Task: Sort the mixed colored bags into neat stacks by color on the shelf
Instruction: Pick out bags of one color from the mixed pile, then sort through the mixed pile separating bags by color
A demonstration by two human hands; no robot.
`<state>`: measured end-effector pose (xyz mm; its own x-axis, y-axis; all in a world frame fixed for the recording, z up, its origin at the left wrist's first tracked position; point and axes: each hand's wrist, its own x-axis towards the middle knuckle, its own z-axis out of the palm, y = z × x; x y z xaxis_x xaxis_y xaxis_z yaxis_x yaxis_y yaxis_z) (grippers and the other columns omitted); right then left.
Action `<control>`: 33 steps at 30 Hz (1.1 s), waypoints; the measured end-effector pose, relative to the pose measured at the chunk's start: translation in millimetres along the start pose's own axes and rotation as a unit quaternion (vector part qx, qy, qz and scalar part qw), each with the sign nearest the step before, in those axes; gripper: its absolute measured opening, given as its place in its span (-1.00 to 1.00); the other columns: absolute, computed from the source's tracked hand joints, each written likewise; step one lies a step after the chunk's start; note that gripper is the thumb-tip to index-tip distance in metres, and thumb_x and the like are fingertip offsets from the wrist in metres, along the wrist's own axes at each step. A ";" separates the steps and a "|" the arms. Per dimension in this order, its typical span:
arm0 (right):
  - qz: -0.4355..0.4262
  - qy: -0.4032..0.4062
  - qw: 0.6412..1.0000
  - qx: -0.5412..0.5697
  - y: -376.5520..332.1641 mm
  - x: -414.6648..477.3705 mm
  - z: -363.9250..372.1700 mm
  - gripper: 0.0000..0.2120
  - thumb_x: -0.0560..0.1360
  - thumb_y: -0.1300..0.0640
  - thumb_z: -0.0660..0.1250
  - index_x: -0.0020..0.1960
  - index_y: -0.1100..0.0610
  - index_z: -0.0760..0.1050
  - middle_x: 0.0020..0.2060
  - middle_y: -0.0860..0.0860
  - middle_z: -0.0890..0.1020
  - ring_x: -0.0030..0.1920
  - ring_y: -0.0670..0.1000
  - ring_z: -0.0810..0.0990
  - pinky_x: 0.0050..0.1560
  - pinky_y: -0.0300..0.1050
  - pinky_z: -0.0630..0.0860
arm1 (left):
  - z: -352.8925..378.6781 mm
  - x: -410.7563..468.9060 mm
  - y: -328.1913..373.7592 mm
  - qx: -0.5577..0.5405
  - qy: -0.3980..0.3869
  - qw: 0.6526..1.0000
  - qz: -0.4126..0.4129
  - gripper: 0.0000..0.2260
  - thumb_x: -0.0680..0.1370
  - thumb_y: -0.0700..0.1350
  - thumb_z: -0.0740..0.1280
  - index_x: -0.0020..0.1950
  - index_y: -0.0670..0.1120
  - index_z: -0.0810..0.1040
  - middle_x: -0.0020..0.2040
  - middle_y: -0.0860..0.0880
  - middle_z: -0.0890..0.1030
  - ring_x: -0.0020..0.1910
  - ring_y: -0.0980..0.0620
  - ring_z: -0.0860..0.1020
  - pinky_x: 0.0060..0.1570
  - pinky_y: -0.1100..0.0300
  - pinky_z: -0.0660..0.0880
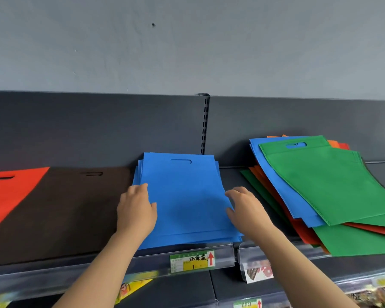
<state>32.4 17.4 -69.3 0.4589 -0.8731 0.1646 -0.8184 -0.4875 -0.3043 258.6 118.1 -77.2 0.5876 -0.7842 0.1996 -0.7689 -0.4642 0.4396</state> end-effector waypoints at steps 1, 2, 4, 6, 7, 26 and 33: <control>-0.010 0.012 1.000 -0.003 1.4 -1.3 -5.3 -0.59 0.55 0.11 0.24 0.39 0.09 0.36 0.35 -0.01 0.39 0.30 0.04 0.39 0.27 -0.10 0.38 | -0.1 -0.8 7.7 -0.004 0.001 1.000 0.016 -0.50 0.60 -0.05 0.25 0.51 -0.09 0.20 0.46 -0.07 0.28 0.38 -0.13 0.30 0.28 0.03 0.34; -0.018 0.027 0.999 -0.006 3.5 -2.9 -11.7 -0.59 0.55 0.09 0.25 0.38 0.10 0.37 0.35 -0.01 0.40 0.30 0.04 0.39 0.28 -0.10 0.37 | -0.1 -1.7 16.9 -0.016 0.002 0.999 0.032 -0.52 0.60 -0.03 0.24 0.50 -0.09 0.22 0.46 -0.06 0.30 0.39 -0.12 0.30 0.30 0.04 0.33; -0.027 0.060 0.998 -0.005 11.2 -5.6 -27.1 -0.58 0.54 0.07 0.26 0.39 0.10 0.37 0.35 -0.01 0.41 0.32 0.04 0.39 0.30 -0.09 0.35 | 1.0 -3.8 38.8 -0.050 0.004 0.997 0.062 -0.55 0.60 -0.02 0.23 0.48 -0.08 0.27 0.42 -0.04 0.36 0.38 -0.08 0.32 0.31 0.05 0.33; -0.024 0.086 0.996 -0.008 25.8 -6.6 -44.3 -0.57 0.54 0.06 0.26 0.38 0.12 0.38 0.34 -0.01 0.42 0.31 0.06 0.41 0.29 -0.08 0.34 | 3.4 -7.0 63.5 -0.087 0.008 0.992 0.092 -0.57 0.60 -0.01 0.23 0.45 -0.07 0.30 0.37 -0.01 0.42 0.35 -0.04 0.36 0.29 0.06 0.36; -0.018 0.094 0.995 -0.016 36.0 -6.6 -52.8 -0.58 0.53 0.07 0.27 0.37 0.13 0.40 0.33 0.01 0.44 0.29 0.07 0.43 0.27 -0.07 0.35 | 5.6 -9.0 76.8 -0.099 0.008 0.989 0.107 -0.58 0.60 -0.01 0.23 0.44 -0.07 0.32 0.34 0.00 0.44 0.33 -0.02 0.38 0.26 0.07 0.38; 0.130 0.038 0.986 -0.097 262.3 -30.5 -115.1 -0.65 0.58 -0.09 0.13 -0.02 0.17 0.51 0.02 0.10 0.58 0.06 0.13 0.53 0.05 -0.05 0.41 | 98.2 -37.5 279.6 -0.205 -0.118 0.966 0.100 -0.59 0.57 0.14 0.23 0.26 -0.13 0.50 0.20 -0.01 0.54 0.08 0.08 0.51 0.01 0.26 0.36; 0.062 0.051 0.997 -0.012 262.2 -33.1 -123.5 -0.67 0.57 0.00 0.19 0.19 0.19 0.51 0.16 0.08 0.57 0.18 0.10 0.50 0.17 -0.03 0.42 | 98.6 -43.0 283.9 -0.241 -0.094 0.965 0.047 -0.45 0.50 0.09 0.37 0.38 -0.11 0.28 0.26 -0.06 0.44 -0.01 0.07 0.41 -0.09 0.19 0.35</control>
<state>-240.1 -82.1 -38.8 0.3166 -0.9220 0.2229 -0.8751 -0.3746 -0.3063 -9.9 -20.6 -47.3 0.4302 -0.8952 0.1160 -0.5835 -0.1777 0.7924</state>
